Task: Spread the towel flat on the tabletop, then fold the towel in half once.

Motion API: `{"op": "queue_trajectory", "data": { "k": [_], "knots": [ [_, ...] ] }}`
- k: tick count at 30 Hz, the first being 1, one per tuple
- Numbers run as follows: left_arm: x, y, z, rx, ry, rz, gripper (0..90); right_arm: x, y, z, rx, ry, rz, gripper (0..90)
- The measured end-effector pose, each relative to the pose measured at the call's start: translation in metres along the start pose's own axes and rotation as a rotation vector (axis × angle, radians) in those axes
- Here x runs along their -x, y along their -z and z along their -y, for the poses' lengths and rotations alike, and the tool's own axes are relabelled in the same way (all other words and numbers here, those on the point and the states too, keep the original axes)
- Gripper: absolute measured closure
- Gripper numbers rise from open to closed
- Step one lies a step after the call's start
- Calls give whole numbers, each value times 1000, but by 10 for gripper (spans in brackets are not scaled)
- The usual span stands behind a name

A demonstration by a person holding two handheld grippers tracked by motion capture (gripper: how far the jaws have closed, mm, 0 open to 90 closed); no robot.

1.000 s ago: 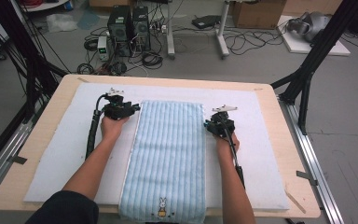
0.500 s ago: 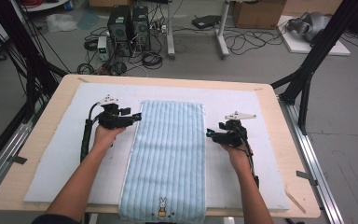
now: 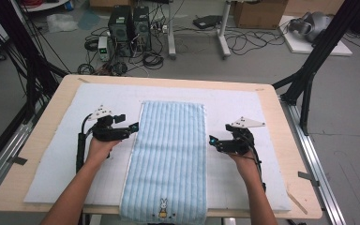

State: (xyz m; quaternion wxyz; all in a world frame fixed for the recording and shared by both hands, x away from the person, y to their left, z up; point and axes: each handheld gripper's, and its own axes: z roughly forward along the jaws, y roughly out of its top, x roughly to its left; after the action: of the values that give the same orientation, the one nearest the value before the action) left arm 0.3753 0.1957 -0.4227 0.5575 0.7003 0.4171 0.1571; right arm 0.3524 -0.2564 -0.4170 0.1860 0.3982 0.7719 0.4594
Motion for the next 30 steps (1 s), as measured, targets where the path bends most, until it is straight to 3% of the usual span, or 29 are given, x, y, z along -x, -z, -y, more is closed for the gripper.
{"op": "queue_trajectory", "data": {
  "k": [10,12,16,24,30],
  "knots": [
    [-6,-6,-4,-32,35,-25,205,1,-3,2,-16,-26,2,123],
    [-6,-10,-7,-45,38,-48,206,0,-3,1,-15,-17,-3,124],
    [-10,-15,-11,-49,37,-46,216,-1,-5,1,-21,-11,-11,124],
    [-17,-40,-13,-111,39,-85,265,-4,-6,2,-34,-2,-25,124],
    [-19,-61,-10,-204,33,-116,330,-5,-6,4,-40,-3,-28,124]
  ]
}}
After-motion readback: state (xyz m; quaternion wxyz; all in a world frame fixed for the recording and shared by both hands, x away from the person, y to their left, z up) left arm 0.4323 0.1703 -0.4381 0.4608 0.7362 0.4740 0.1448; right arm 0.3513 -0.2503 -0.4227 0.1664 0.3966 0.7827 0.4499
